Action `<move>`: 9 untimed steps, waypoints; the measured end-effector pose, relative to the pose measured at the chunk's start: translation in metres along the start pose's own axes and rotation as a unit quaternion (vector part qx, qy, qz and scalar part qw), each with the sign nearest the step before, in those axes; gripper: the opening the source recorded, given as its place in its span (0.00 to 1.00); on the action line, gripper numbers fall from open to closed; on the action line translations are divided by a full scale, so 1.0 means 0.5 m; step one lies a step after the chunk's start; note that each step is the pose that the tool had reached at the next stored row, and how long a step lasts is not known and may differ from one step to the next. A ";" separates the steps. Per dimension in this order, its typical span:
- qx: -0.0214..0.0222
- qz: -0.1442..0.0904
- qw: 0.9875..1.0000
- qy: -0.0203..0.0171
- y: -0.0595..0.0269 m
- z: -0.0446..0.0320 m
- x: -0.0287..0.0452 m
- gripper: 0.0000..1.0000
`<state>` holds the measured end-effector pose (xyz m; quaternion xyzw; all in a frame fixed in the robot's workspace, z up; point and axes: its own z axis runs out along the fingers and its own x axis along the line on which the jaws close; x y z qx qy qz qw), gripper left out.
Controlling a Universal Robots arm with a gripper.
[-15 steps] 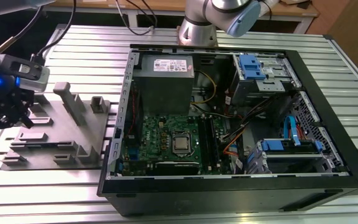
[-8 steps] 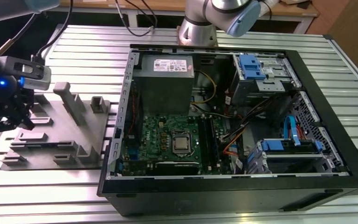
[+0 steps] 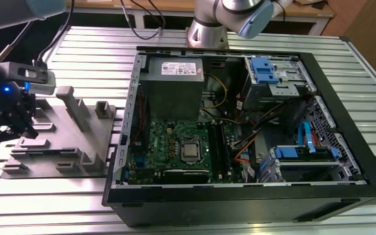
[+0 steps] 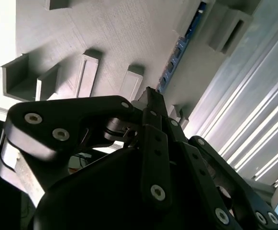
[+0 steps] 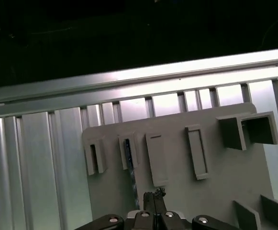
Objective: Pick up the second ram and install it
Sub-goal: 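Pick up the second ram and move it above second insertion slot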
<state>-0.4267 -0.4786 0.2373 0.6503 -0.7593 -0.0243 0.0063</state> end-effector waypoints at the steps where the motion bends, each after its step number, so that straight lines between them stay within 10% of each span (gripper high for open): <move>1: 0.000 -0.007 1.000 0.000 0.000 0.002 0.000 0.07; 9: -0.001 -0.040 0.999 0.002 -0.002 0.017 0.009 0.07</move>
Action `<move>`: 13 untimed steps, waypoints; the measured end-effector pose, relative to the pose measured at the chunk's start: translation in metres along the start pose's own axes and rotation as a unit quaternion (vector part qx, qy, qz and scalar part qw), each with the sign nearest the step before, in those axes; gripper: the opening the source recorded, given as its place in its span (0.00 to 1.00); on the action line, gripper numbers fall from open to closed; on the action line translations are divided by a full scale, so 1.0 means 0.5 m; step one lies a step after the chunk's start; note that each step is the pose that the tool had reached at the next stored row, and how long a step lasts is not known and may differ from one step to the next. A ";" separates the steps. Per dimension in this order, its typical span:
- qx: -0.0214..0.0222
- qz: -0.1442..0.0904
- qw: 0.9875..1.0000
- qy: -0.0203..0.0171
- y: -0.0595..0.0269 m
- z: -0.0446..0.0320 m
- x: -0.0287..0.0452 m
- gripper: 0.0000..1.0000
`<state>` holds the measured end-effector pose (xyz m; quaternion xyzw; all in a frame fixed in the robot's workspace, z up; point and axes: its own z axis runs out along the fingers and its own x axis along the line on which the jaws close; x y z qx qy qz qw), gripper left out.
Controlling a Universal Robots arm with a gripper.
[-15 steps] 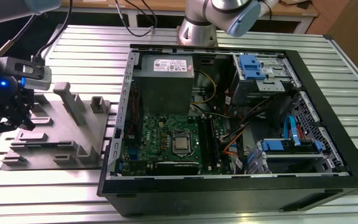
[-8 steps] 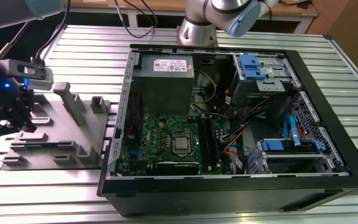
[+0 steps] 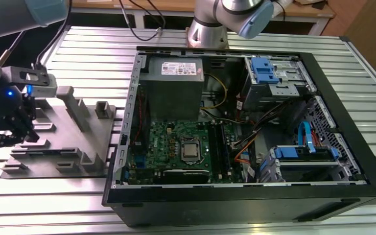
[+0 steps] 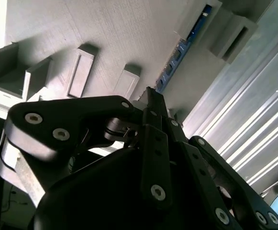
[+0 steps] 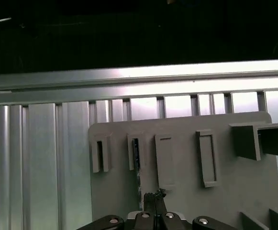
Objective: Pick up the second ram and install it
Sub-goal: 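Pick up the second ram and move it above second insertion slot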
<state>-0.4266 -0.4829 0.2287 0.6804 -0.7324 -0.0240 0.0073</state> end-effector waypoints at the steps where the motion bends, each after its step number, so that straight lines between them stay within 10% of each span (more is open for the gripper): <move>1: 0.000 -0.002 1.000 0.000 0.000 0.002 0.003 0.07; 13: 0.000 -0.008 1.000 0.000 -0.004 0.007 0.014 0.07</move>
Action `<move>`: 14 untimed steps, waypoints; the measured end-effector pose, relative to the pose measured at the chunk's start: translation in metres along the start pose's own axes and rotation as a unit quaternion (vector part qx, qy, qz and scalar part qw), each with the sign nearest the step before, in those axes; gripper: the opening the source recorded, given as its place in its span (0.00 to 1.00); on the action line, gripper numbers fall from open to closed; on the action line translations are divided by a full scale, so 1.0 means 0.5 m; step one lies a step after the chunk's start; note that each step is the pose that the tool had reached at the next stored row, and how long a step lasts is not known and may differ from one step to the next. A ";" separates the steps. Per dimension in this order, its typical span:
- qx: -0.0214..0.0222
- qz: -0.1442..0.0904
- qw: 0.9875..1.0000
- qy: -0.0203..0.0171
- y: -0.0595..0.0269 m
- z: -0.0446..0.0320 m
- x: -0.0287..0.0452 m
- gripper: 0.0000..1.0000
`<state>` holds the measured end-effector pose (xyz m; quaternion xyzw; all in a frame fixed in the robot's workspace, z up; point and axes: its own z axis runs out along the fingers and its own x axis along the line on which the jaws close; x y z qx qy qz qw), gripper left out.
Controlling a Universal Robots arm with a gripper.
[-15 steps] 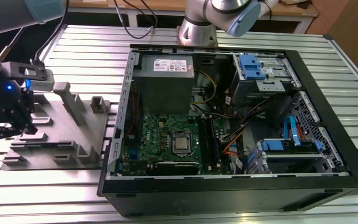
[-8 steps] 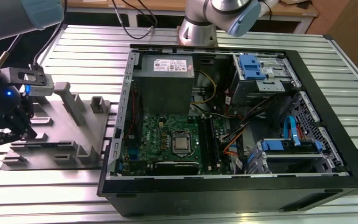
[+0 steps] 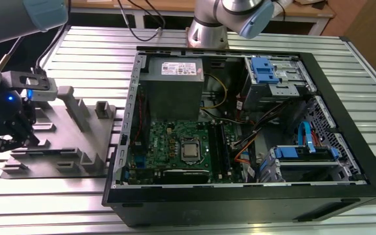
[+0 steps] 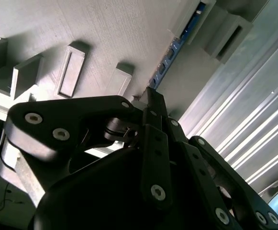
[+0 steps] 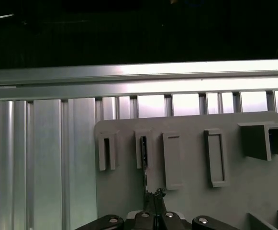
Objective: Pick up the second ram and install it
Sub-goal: 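Pick up the second ram and move it above second insertion slot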
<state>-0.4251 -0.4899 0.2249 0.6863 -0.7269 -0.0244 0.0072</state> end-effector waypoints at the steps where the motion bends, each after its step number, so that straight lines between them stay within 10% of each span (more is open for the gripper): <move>1: 0.000 -0.001 1.000 0.000 -0.002 0.001 0.000 0.07; 14: 0.000 -0.015 1.000 -0.005 -0.013 0.011 0.006 0.07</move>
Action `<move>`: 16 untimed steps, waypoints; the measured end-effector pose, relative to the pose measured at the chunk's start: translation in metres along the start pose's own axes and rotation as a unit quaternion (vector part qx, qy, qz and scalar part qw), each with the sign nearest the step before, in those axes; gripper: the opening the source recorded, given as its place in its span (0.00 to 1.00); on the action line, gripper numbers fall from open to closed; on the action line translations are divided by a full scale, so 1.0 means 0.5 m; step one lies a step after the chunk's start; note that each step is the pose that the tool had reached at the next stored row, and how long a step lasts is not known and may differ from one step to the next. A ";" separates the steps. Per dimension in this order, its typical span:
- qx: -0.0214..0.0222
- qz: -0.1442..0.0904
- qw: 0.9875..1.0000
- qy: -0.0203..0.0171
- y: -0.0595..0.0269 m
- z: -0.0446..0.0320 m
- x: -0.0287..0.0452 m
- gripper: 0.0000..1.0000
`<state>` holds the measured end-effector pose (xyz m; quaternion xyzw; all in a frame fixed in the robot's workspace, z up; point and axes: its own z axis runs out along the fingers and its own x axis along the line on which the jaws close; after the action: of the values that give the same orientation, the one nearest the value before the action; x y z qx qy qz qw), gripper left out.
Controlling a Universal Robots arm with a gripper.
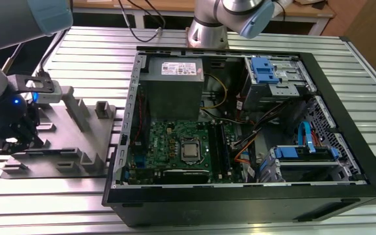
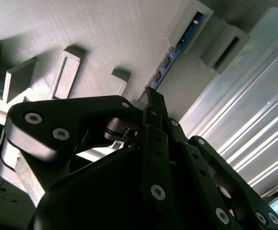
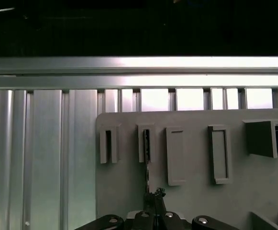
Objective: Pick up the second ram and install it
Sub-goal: 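Pick up the second ram and move it above second insertion slot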
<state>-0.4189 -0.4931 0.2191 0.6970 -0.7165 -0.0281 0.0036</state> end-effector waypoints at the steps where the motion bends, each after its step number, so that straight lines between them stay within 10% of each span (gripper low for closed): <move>1: 0.000 -0.001 1.000 -0.001 0.000 0.001 0.001 0.07; 16: -0.001 -0.020 1.000 -0.001 -0.001 0.011 0.007 0.07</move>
<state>-0.4189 -0.4964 0.2135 0.7114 -0.7022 -0.0294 0.0029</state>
